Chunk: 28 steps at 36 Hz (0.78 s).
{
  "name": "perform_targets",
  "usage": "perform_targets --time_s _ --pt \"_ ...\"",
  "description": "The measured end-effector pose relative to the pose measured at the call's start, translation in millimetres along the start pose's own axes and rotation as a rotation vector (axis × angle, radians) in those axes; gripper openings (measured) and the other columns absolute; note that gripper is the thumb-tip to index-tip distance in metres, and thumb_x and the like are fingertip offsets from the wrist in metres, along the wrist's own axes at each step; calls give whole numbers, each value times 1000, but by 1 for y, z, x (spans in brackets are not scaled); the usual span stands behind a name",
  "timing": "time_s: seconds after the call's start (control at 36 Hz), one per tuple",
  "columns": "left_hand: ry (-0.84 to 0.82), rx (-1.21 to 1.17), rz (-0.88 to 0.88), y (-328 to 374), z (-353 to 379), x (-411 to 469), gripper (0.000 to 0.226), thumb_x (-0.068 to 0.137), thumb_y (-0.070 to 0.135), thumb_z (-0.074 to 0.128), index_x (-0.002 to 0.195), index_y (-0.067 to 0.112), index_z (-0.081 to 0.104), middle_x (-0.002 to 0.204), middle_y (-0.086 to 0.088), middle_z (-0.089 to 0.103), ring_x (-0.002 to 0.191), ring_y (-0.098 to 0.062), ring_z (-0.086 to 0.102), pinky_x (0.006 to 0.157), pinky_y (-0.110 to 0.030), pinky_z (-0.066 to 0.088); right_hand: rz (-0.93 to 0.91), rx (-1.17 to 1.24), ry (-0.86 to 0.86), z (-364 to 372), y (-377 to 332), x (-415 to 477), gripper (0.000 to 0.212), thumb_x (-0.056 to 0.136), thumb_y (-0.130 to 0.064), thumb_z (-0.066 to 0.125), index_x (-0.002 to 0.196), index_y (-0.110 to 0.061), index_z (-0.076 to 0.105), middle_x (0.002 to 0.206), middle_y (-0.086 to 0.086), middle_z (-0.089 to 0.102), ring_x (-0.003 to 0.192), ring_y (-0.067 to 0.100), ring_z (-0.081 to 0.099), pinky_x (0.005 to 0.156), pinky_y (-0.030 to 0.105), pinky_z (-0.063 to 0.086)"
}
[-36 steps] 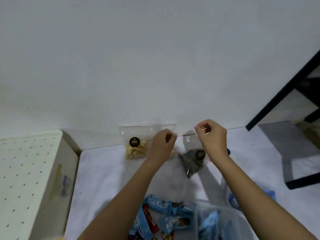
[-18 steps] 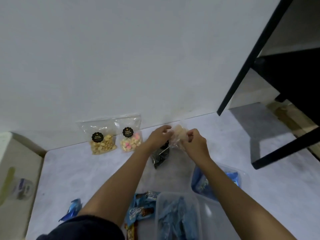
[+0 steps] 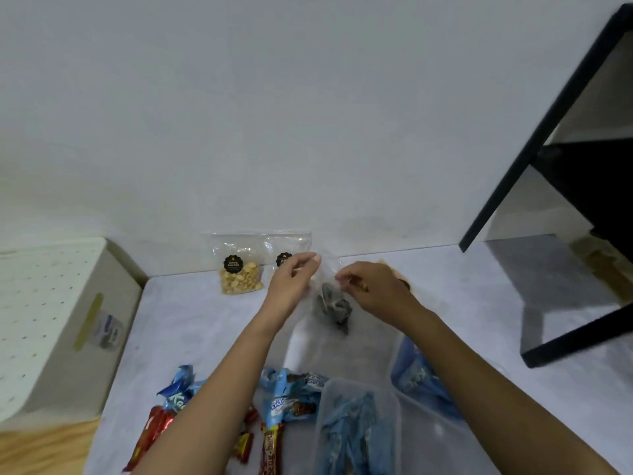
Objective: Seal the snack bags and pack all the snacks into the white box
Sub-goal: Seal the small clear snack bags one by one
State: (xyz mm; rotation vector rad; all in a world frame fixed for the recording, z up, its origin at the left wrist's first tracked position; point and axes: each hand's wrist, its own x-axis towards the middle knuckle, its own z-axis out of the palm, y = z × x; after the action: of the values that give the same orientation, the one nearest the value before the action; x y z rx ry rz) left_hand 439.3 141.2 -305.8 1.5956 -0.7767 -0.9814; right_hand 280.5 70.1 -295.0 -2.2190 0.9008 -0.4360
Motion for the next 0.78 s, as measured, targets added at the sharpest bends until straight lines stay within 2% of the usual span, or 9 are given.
perform_targets --time_s 0.11,0.19,0.28,0.33,0.44,0.56,0.64,0.69,0.78 --pt "-12 100 14 1 -22 -8 41 88 39 60 125 23 55 114 3 57 109 -13 55 91 -27 48 -158 -115 -117 9 -12 7 15 87 -12 55 94 -12 69 92 4 68 84 21 60 75 41 50" --pt "-104 172 6 -3 -40 -13 44 86 42 60 128 30 51 127 9 53 118 -8 49 90 -19 44 -215 -104 -101 14 -17 12 14 86 -8 57 93 -10 69 91 6 70 82 21 62 74 35 51" --pt "-190 137 36 -13 -51 -26 28 86 24 64 113 28 57 112 13 60 107 -2 57 89 -17 48 -186 -19 -54 13 -20 14 16 85 -3 58 93 -7 70 91 5 72 82 14 63 70 11 43" --pt "-222 102 37 -23 -54 -30 33 83 10 67 109 26 57 106 11 63 95 4 61 82 -13 49 -144 26 -39 13 -20 15 15 85 -3 58 91 -8 71 90 0 72 81 10 62 68 4 40" --pt "-123 129 22 -41 -49 -26 18 78 4 71 93 11 66 89 -3 67 80 -11 62 74 -13 49 -91 -6 -83 11 -14 16 15 86 -7 58 91 -14 70 85 -11 65 78 6 59 73 21 47" --pt "-7 133 11 -50 -44 -25 14 75 5 74 76 18 69 73 -2 68 71 -15 60 74 -23 49 -25 -79 -155 -3 -10 19 29 83 -2 52 83 -28 66 81 -13 66 77 7 61 77 34 54" --pt "-3 135 26 -47 -41 -23 18 75 2 73 74 19 69 62 8 69 65 -5 64 71 -17 52 26 -108 -165 -12 -9 21 34 84 -6 48 78 -38 57 76 -16 63 74 8 59 73 34 51" --pt "-14 140 29 -42 -38 -22 18 76 0 72 74 18 67 54 14 66 56 5 59 66 -9 48 54 -45 -141 -15 -8 18 29 86 -6 52 81 -34 55 76 -13 61 72 13 57 71 33 50" --pt "-23 121 47 -39 -36 -21 14 79 -2 68 77 12 65 54 14 63 55 6 56 66 -8 46 134 112 -47 -13 -4 13 12 85 -11 62 85 -22 59 77 -7 61 67 12 54 67 28 48"
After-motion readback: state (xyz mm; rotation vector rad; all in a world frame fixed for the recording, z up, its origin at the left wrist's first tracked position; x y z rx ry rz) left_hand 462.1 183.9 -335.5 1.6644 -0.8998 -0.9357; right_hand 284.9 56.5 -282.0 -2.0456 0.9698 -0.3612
